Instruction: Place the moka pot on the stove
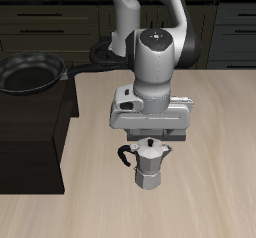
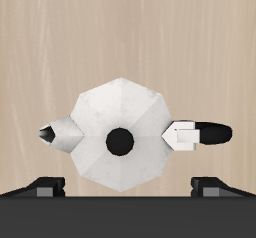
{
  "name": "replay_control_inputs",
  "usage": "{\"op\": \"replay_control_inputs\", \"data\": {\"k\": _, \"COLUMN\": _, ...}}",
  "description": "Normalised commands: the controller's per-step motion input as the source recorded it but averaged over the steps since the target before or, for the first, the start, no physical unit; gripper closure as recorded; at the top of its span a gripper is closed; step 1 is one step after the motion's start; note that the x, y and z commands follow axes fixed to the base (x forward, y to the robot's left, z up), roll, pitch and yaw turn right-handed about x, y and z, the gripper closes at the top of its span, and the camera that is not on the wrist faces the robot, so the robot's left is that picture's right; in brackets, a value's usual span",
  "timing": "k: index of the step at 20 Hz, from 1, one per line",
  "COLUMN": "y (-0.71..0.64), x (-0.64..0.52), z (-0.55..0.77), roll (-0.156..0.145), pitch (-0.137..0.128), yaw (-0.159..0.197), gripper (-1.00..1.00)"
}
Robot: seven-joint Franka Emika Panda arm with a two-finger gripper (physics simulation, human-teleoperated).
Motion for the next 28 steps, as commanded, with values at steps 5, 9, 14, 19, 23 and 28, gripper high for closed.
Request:
{"op": "replay_control_inputs", "data": {"k": 5, "y": 0.0, "x": -0.01, "z": -0.06, "roll": 0.003, "pitch": 0.008, "yaw": 0.015, "gripper": -1.0}}
{"op": "replay_control_inputs", "data": {"k": 9, "y": 0.15, "x": -0.07, "z": -0.09, "roll": 0.026, "pitch": 0.011, "yaw": 0.033, "gripper": -1.0}}
{"op": "replay_control_inputs", "data": {"k": 14, "y": -0.03, "x": 0.01, "z": -0.07, "roll": -0.005, "pitch": 0.01, "yaw": -0.003, "gripper": -1.0}}
{"op": "replay_control_inputs", "data": {"k": 19, "y": -0.1, "x": 0.02, "z": -0.06, "roll": -0.013, "pitch": 0.009, "yaw": 0.009, "gripper": -1.0}}
{"op": "replay_control_inputs", "data": {"k": 23, "y": -0.05, "x": 0.0, "z": -0.01, "roll": -0.008, "pitch": 0.002, "yaw": 0.004, "gripper": -1.0}}
{"op": "replay_control_inputs", "data": {"k": 28, "y": 0.08, "x": 0.0, "z": -0.08, "roll": 0.013, "pitch": 0.009, "yaw": 0.016, "gripper": -1.0}}
